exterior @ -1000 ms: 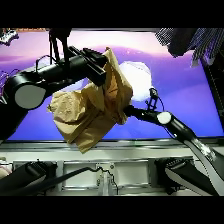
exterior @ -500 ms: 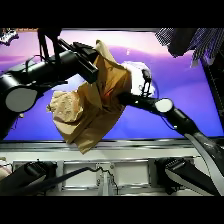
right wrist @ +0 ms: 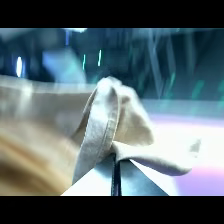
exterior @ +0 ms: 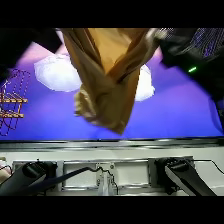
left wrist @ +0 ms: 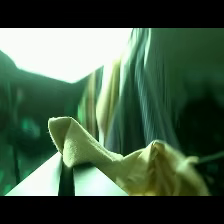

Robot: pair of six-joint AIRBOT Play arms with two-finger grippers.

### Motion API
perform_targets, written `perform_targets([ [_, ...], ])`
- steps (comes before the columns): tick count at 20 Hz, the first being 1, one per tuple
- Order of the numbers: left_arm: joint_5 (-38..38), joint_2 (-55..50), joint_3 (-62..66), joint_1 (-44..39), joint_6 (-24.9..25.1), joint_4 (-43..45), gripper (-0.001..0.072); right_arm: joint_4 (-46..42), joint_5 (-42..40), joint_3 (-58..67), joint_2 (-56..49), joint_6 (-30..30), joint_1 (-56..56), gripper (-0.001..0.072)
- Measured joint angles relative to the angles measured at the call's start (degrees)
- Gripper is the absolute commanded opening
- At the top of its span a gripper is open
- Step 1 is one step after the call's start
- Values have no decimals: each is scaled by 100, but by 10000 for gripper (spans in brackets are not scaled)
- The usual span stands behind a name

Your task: Fold the clothes and pants, and hang the long-sleeved shirts on hangers.

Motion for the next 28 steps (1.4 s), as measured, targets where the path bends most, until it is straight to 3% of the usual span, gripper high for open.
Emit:
perform_targets([
  [6,-586,-13,542,345,-245,0,16,-374,636,2170,-577,153,-111,35],
  [13,-3764,-1163,481,1469,-977,26,16,-1646,2610,2498,-2028,1311,280,34],
  [17,-4977,-1735,-221,1685,-1104,90,16,-2599,2898,1818,-2778,1923,1130,34],
  [18,-5130,-1801,-448,1707,-1176,197,34,-2743,2846,1670,-2957,2022,1349,34],
  [20,-5329,-1869,-870,1738,-1399,557,437,-2927,2623,1486,-3281,2140,1725,34],
  [21,-5412,-1886,-1038,1753,-1502,732,485,-2975,2492,1434,-3410,2179,1878,34],
  [28,-5646,-1755,-1399,2636,-1961,1316,489,-3123,1580,1300,-3991,2295,2396,34],
])
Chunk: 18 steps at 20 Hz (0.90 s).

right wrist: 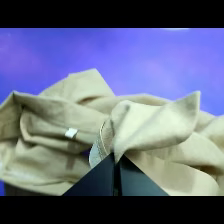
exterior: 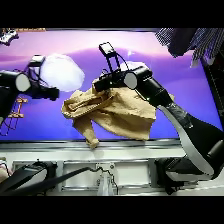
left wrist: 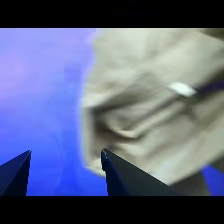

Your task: Fold the clothes and pants, and hang the long-sleeved shirts on hangers.

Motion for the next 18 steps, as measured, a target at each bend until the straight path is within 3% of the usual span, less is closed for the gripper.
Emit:
perform_targets([
  [6,136,90,-37,1810,-221,186,485,-44,-669,-13,-111,-52,52,34],
  [8,299,50,-39,2293,-168,221,378,-63,-815,-13,-122,-118,55,34],
  [9,376,28,-39,2481,-122,258,367,-81,-861,-15,-122,-144,55,34],
  [18,1147,-492,-39,3093,564,1320,368,-129,-1051,-15,-127,-352,55,34],
])
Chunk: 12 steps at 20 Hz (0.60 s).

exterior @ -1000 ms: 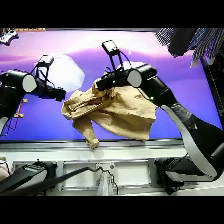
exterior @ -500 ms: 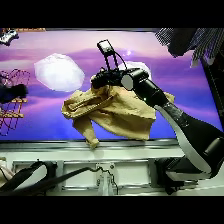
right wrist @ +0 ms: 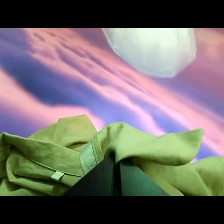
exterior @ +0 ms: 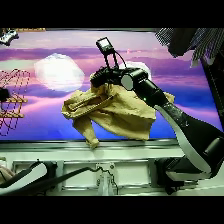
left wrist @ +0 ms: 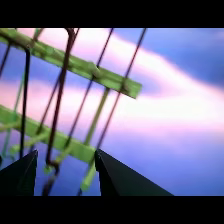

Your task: Fold the clothes and pants, and hang the long-sleeved shirts on hangers.

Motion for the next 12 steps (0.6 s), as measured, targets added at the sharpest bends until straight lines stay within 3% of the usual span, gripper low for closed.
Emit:
perform_targets([
  [10,841,-938,0,31,92,494,348,-13,74,2,0,-7,2,34],
  [11,918,-1010,0,31,96,529,338,-11,98,0,0,-7,0,34],
  [12,984,-1084,0,31,98,573,282,-9,116,0,0,-7,0,34],
])
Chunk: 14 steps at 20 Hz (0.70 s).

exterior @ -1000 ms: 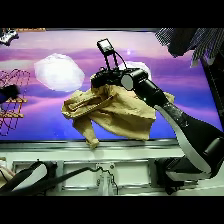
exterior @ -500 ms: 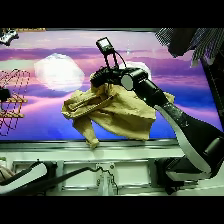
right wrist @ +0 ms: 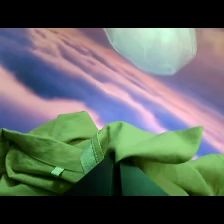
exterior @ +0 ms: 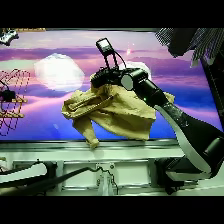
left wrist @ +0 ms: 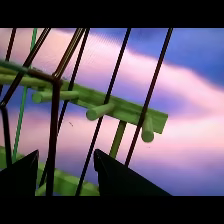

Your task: Fold the clothes and pants, and hang the long-sleeved shirts on hangers.

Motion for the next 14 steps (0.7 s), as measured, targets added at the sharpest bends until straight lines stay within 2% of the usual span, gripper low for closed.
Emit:
perform_targets([
  [1,48,-61,0,0,0,44,260,13,22,2,0,0,0,34],
  [4,142,-192,0,0,7,166,257,13,98,0,0,0,0,34],
  [5,170,-214,0,0,4,199,199,11,122,0,0,2,0,34],
  [6,181,-232,0,0,7,243,94,13,133,0,0,2,2,34],
  [8,203,-240,0,0,7,313,18,13,190,0,0,4,0,34],
  [14,216,-127,0,0,81,411,17,15,278,0,0,11,0,34],
])
